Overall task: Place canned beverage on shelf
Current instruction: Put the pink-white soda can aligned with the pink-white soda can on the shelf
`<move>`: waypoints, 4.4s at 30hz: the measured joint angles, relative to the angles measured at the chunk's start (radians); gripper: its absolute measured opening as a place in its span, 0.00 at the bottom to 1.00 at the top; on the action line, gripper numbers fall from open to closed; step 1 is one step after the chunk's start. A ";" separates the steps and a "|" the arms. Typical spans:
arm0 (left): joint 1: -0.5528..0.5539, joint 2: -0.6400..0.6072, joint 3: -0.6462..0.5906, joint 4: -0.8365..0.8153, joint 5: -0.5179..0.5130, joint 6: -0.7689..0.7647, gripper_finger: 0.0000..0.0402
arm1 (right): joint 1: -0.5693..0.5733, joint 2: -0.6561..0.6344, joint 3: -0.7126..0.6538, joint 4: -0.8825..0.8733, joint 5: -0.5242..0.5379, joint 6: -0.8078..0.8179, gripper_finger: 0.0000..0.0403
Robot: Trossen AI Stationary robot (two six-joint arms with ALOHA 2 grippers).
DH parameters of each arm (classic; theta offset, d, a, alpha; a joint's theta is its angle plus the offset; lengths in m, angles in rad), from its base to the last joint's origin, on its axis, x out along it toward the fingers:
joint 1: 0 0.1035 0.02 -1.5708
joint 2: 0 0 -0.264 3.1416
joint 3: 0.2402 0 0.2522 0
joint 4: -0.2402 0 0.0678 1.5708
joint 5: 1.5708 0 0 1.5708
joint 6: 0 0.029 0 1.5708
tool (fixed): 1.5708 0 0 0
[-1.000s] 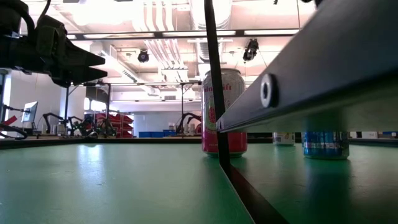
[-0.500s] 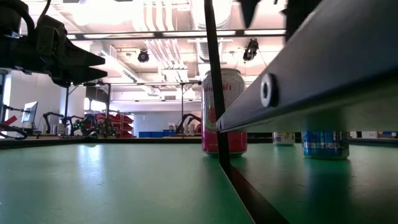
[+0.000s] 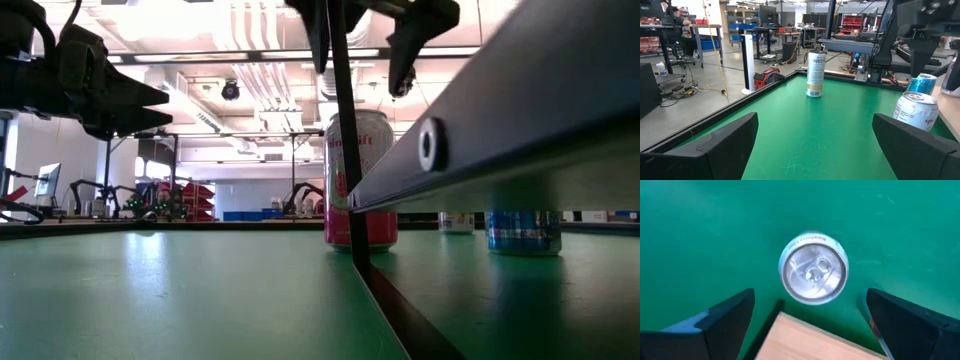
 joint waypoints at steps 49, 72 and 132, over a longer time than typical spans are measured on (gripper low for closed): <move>0.000 0.000 0.000 0.000 0.000 0.000 0.94 | -0.012 0.063 -0.164 0.141 -0.049 0.201 0.91; 0.000 0.000 0.000 0.000 0.000 0.000 0.94 | -0.028 -0.043 -0.172 0.091 -0.050 0.145 0.69; 0.000 0.004 0.000 0.000 0.000 0.000 0.94 | 0.461 -0.760 -0.872 0.065 -0.090 0.492 0.70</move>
